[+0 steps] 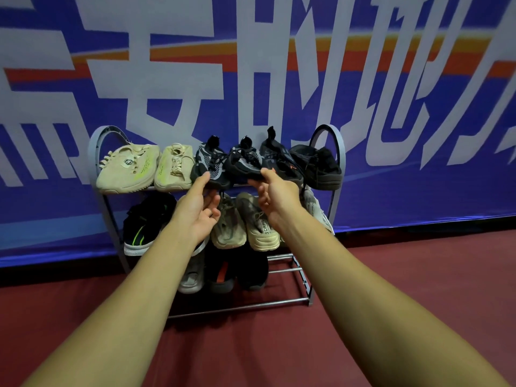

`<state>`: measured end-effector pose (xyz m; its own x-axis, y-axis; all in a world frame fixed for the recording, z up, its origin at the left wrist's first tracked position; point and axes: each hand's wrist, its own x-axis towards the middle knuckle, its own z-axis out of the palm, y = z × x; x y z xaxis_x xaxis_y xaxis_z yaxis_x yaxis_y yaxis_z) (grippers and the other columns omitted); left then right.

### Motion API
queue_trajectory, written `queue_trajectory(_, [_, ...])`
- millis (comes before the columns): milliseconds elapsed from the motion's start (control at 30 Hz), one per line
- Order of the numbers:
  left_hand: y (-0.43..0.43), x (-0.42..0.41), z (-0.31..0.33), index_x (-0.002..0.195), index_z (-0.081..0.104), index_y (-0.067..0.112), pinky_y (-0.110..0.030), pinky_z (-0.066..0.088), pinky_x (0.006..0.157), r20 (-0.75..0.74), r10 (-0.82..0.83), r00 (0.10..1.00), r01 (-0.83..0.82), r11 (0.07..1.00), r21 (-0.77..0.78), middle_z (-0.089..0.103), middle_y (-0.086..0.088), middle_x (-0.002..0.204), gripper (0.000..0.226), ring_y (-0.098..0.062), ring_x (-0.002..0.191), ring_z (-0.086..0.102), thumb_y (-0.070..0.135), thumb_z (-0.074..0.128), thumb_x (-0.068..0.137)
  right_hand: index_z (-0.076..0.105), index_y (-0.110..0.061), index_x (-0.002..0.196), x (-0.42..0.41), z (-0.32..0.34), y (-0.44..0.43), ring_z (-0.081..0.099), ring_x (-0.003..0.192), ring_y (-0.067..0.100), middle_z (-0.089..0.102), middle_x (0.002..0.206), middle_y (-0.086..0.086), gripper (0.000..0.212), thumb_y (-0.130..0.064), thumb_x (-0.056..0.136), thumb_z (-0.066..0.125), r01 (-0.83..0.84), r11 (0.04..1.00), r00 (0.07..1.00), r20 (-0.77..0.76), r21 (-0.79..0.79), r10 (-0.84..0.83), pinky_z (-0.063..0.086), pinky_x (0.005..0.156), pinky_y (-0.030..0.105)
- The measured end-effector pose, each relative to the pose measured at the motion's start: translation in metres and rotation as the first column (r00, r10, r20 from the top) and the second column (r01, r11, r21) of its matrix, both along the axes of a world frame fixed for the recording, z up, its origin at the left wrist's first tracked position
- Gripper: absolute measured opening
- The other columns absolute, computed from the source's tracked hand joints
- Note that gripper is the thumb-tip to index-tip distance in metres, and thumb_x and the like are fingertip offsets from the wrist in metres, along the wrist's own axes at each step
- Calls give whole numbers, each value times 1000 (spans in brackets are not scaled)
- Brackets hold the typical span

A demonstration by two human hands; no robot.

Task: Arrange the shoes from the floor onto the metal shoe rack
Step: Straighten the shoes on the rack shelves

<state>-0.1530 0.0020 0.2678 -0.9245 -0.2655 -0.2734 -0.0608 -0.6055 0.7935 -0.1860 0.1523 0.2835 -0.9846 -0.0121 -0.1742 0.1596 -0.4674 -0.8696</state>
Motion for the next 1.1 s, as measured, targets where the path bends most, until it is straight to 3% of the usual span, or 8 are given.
queue_trajectory(167, [-3, 3, -3, 116, 68, 24, -21, 35, 56, 6, -27, 1000, 27, 999, -34, 68, 3, 98, 40, -8, 73, 56, 42, 78, 81, 70, -6, 102, 1, -12, 8, 47, 49, 6, 76, 86, 7, 26, -31, 94, 68, -109, 991, 994, -6, 80, 109, 33, 41, 15])
queue_trajectory(267, [5, 1, -4, 103, 68, 23, -21, 34, 56, -7, 15, 1000, -16, 999, -36, 66, 3, 92, 31, -8, 70, 55, 39, 80, 80, 67, -5, 114, 0, -12, 21, 49, 53, 7, 77, 91, 7, 39, -38, 93, 67, -129, 982, 991, -26, 137, 133, 35, 45, 15])
queue_trajectory(567, [65, -9, -20, 79, 62, 21, -20, 31, 55, 88, -94, 992, 111, 970, -216, 60, 8, 74, 13, -5, 62, 53, 24, 74, 84, 62, -1, 101, 0, -19, 75, 44, 45, 8, 73, 91, 12, 28, -29, 93, 62, -30, 975, 997, 70, 221, 15, 30, 36, 15])
queue_trajectory(700, [101, -16, -20, 88, 64, 21, -19, 33, 54, 85, -194, 977, 211, 931, -298, 63, 8, 80, 14, -5, 66, 56, 30, 74, 84, 63, -2, 100, -2, -19, 107, 40, 31, 5, 72, 89, 13, 29, -29, 92, 63, 68, 975, 994, 73, 212, -85, 32, 33, 17])
queue_trajectory(867, [147, -31, -18, 86, 67, 22, -20, 35, 58, 107, -289, 951, 308, 890, -337, 66, 10, 82, 18, -4, 68, 58, 39, 73, 85, 58, -8, 93, -9, -18, 142, 37, 28, 3, 57, 58, -3, 25, -32, 90, 67, 148, 971, 985, 54, 190, -161, 31, 34, 18])
queue_trajectory(967, [166, -43, -18, 96, 69, 19, -23, 39, 64, 97, -310, 946, 325, 893, -311, 69, 7, 91, 30, -7, 79, 62, 45, 73, 83, 61, -2, 110, -19, -20, 152, 37, 34, 5, 54, 72, 1, 41, -37, 88, 68, 148, 960, 984, 58, 240, -166, 36, 40, 19])
queue_trajectory(1100, [186, -58, -11, 116, 69, 15, -23, 40, 61, 39, -318, 947, 319, 925, -208, 72, 1, 104, 50, -9, 83, 63, 51, 73, 82, 63, -2, 112, -29, -24, 156, 45, 49, 7, 61, 88, 5, 50, -44, 87, 70, 156, 955, 983, 55, 250, -175, 40, 48, 22])
